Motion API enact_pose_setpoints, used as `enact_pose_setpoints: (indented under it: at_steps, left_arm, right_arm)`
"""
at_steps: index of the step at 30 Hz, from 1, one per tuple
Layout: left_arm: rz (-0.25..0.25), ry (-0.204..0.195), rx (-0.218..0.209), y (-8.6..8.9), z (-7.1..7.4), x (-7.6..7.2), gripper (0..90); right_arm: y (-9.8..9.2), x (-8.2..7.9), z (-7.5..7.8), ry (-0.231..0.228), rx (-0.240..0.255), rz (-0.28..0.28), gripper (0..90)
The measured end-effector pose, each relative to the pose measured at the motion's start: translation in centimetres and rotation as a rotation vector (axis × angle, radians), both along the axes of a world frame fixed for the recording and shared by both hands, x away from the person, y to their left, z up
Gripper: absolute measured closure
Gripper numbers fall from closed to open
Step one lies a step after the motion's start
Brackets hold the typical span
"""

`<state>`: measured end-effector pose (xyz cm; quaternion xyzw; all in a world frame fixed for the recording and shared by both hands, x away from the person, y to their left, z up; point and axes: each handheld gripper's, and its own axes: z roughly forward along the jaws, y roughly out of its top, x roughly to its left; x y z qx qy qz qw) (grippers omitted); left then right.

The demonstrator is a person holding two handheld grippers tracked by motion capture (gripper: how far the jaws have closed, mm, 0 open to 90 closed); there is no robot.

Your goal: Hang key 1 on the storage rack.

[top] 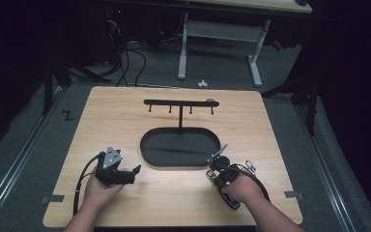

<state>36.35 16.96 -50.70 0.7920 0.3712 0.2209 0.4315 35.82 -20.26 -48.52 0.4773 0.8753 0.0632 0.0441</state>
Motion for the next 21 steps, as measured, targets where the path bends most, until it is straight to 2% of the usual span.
enact_pose_setpoints:
  at_steps: [2, 3, 4, 7, 10, 15, 21]
  left_arm:
    - [0.0, -0.005, -0.014, 0.1, 0.0, 0.0, 5.3]
    - [0.0, -0.004, -0.033, 0.2, 0.0, 0.0, 6.8]
    - [0.0, -0.004, -0.033, 0.2, 0.0, 0.0, 7.1]
    - [0.005, -0.008, -0.016, 0.2, -0.1, -0.1, 7.3]
    - [0.007, -0.008, -0.008, 0.1, -0.2, 0.0, 7.3]
    - [0.005, -0.005, -0.008, 0.1, -0.2, 0.1, 7.4]
    - [0.004, -0.005, -0.01, 0.1, -0.2, 0.1, 7.5]
  right_arm:
    - [-0.3, -0.1, 0.5, -0.005, 0.015, -0.007, 79.9]
    - [-0.7, -0.2, 1.2, -0.022, 0.024, -0.013, 79.9]
    - [-0.7, -0.2, 1.2, -0.022, 0.024, -0.013, 79.9]
    - [-1.3, -0.4, 2.4, -0.038, 0.045, -0.037, 79.9]
    - [-1.5, -0.4, 3.0, -0.058, 0.042, -0.037, 80.0]
    - [-1.6, -0.4, 4.8, -0.078, 0.057, -0.044, 79.8]
    - [-1.5, -0.1, 6.0, -0.092, 0.065, -0.049, 79.9]
